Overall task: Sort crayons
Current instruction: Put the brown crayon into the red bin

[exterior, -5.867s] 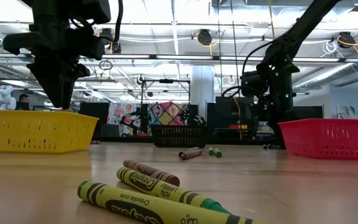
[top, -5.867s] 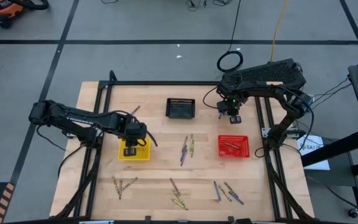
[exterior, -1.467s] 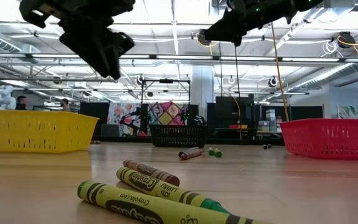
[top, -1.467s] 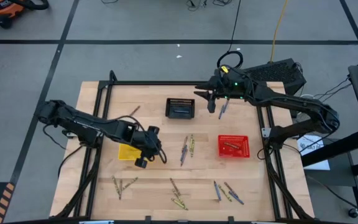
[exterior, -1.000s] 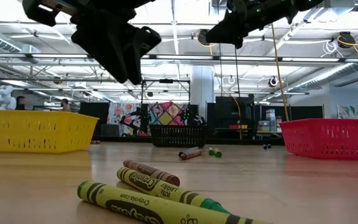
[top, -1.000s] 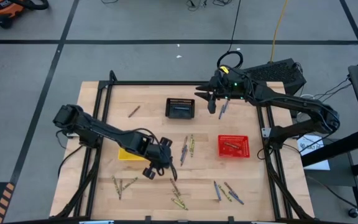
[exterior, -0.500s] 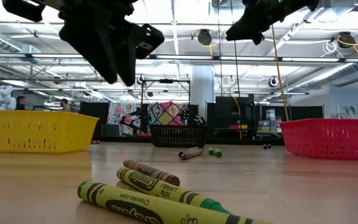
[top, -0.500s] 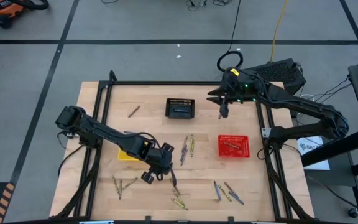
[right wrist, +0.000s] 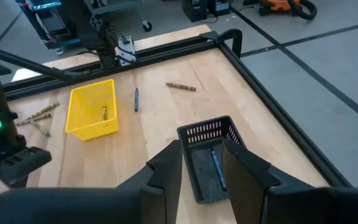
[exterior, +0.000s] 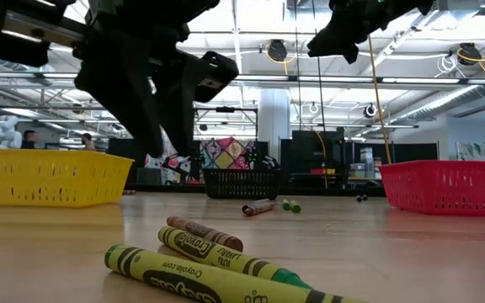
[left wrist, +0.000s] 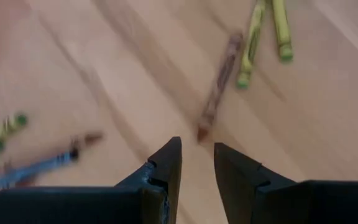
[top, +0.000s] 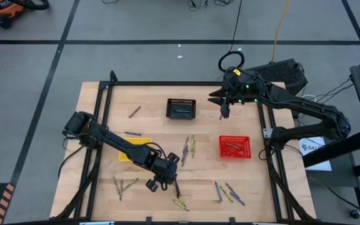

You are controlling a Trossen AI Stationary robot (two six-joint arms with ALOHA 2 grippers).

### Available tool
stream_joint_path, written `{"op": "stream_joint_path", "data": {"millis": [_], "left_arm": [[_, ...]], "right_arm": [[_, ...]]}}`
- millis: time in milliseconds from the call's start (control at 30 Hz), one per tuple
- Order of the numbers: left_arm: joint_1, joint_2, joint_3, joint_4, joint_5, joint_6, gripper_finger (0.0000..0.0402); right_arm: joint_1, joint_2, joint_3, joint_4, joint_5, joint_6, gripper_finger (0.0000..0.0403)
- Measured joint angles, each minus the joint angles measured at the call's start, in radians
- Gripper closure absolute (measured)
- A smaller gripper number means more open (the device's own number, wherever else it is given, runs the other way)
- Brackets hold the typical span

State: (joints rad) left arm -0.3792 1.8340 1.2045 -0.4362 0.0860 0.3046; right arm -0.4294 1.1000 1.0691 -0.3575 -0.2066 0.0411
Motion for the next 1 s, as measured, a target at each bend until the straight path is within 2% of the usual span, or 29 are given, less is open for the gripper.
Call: {"op": "stream_joint_path", "data": {"millis": [400,1000], "left_arm": [[-0.016,0.070,-0.001,0.076,0.001,0.008,0.0301],[-0.015,0.087,-0.001,0.117,0.026,0.022,0.0301]], "right_arm": [[0.000,0.000,0.000,0.000,-0.004,0.052,0.0302],[0.000,0.000,0.000,-0.020,-0.004,0.049,0.0302]]}}
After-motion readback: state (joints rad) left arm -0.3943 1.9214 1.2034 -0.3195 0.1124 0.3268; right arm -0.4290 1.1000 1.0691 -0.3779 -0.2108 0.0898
